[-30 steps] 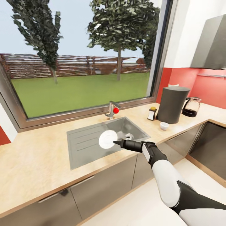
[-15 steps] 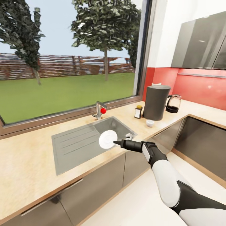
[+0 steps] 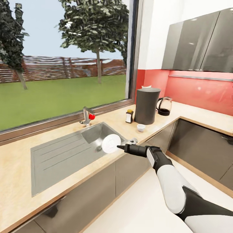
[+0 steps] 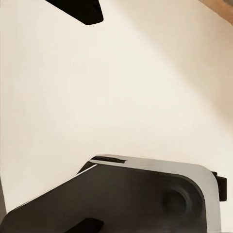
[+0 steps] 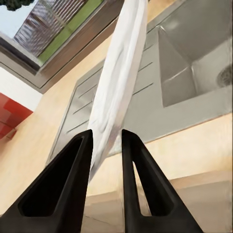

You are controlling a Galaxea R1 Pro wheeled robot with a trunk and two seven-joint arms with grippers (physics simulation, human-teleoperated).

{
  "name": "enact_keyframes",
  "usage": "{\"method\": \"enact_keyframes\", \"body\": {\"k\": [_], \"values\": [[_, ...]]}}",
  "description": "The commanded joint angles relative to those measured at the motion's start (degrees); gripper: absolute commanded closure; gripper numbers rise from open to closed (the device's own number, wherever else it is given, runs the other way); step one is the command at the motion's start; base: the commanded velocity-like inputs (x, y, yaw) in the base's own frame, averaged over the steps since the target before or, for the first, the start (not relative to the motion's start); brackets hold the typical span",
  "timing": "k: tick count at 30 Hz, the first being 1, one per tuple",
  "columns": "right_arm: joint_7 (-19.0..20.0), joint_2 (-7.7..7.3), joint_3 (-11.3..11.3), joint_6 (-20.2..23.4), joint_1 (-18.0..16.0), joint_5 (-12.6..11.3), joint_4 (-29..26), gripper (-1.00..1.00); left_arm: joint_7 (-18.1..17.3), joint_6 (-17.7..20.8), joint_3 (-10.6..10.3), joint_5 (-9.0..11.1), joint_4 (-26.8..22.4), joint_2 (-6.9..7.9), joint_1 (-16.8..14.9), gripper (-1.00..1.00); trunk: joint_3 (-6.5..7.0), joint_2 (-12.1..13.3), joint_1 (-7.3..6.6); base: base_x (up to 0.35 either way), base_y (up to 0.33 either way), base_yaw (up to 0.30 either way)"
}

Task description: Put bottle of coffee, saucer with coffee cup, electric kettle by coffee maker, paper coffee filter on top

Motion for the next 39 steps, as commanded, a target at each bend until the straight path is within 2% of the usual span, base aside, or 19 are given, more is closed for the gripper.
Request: {"method": "enact_keyframes", "body": {"k": [1,16,30,39], "values": [[0.4,0.07,-0.56,0.48,-0.07,0.33,-0.03,1.0,0.17,0.37,-0.13,0.15,-0.14,-0.16,0.0,-1.0,-0.12,-0.11,0.05,0.183,-0.209,-0.004],[0.4,0.07,-0.66,0.46,-0.07,0.27,-0.1,1.0,0.17,0.37,-0.13,0.06,-0.23,-0.36,0.0,-1.0,-0.12,-0.11,0.05,0.161,-0.227,-0.002],[0.4,0.07,-0.66,0.46,-0.07,0.33,-0.01,1.0,0.17,-1.51,-0.05,0.14,-0.23,-0.32,0.0,-1.0,-0.12,-0.11,0.05,0.116,-0.261,-0.254],[0.4,0.07,-0.66,0.46,-0.07,0.33,-0.01,1.0,0.17,-1.57,-0.09,0.15,-0.23,-0.23,0.0,-1.0,-0.12,-0.11,0.05,0.246,-0.214,-0.263]]}}
